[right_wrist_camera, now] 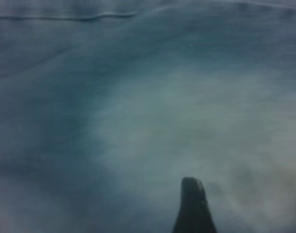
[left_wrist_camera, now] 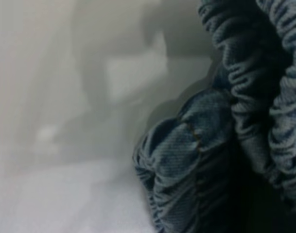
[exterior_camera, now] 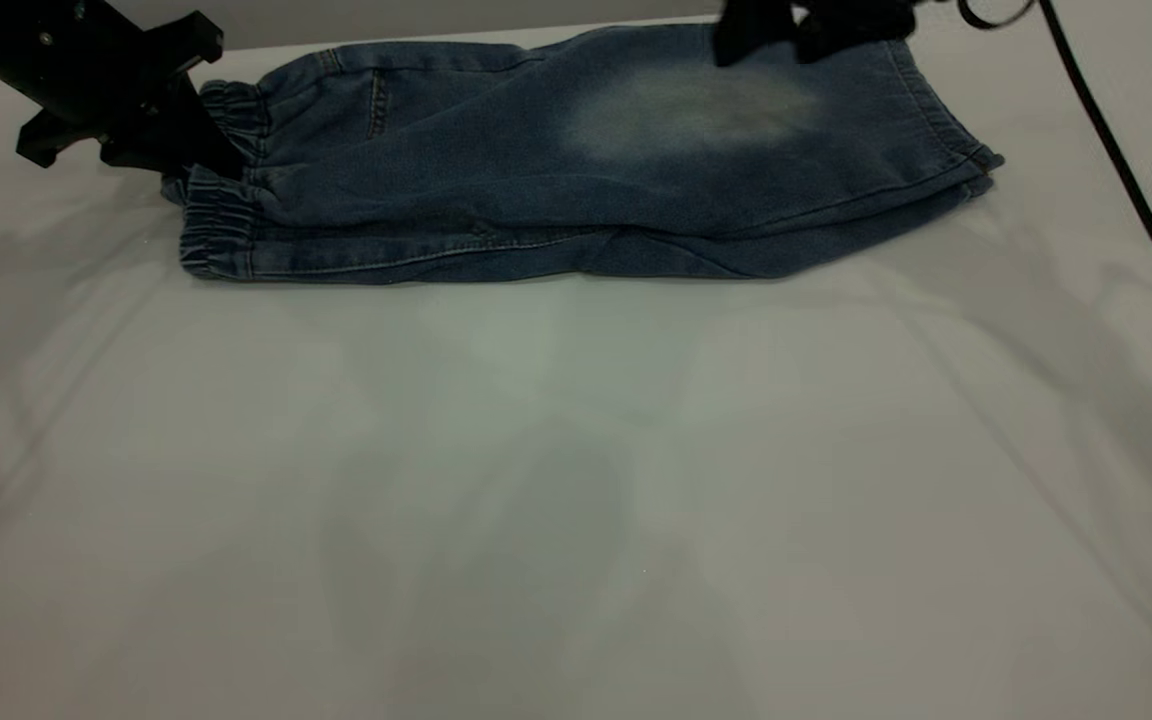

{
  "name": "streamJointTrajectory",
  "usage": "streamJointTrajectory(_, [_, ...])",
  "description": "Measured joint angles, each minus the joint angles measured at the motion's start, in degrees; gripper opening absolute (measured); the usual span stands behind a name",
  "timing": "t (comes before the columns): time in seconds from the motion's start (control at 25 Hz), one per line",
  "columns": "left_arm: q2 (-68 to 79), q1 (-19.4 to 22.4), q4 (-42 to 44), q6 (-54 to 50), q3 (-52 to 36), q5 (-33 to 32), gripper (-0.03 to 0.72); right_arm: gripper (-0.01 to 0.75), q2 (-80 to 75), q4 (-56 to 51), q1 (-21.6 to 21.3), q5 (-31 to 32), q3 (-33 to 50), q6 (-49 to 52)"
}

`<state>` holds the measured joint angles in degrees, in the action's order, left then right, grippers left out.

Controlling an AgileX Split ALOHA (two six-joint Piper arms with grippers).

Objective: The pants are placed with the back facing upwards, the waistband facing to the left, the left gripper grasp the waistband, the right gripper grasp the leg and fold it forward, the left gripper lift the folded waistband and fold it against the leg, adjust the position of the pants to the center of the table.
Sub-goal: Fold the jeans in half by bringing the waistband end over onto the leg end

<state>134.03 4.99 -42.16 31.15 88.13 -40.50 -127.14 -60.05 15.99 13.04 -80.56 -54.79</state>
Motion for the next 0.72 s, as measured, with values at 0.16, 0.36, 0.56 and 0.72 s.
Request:
streamJointTrajectory(0.16, [-0.06, 0.00, 0.52, 0.00, 1.13, -2.88, 0.079, 0.426, -3.26, 0.00, 0.04, -0.79, -1.58, 0.50])
streamJointTrajectory(0.36, [-1.56, 0.00, 3.39, -0.41, 5.81, -9.47, 0.079, 0.426, -6.59, 0.29, 0.04, 1.29, -2.19, 0.59])
streamJointTrajectory(0.56, [-2.94, 0.00, 4.91, -1.90, 11.49, -13.85, 0.079, 0.426, -7.11, 2.63, 0.04, 5.28, -2.19, 0.59])
streamJointTrajectory(0.72, [-2.83, 0.00, 4.91, -2.92, 15.81, -16.08, 0.079, 0.426, -7.11, 5.22, 0.17, 11.11, -2.19, 1.08])
